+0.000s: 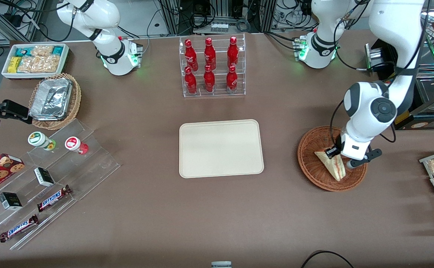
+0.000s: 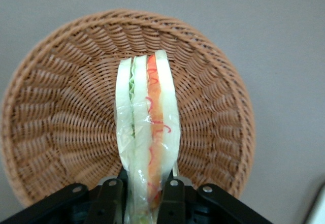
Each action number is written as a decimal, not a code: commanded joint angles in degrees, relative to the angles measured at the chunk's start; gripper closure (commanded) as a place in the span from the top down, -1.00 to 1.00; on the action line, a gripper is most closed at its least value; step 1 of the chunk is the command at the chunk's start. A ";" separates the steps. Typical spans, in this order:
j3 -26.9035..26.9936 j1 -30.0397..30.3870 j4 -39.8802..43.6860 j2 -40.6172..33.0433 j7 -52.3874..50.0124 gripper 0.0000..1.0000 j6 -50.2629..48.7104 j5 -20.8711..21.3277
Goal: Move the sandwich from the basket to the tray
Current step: 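Lift the sandwich and carry it with the left gripper over the cream tray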
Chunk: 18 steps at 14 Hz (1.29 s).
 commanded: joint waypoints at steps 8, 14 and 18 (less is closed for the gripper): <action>-0.04 -18.03 26.76 3.97 -4.56 -1.00 -24.54 0.76; -0.13 -30.07 36.97 14.60 -10.82 -1.00 -24.11 0.76; -0.13 -34.04 38.20 17.16 -13.20 -1.00 -23.75 0.76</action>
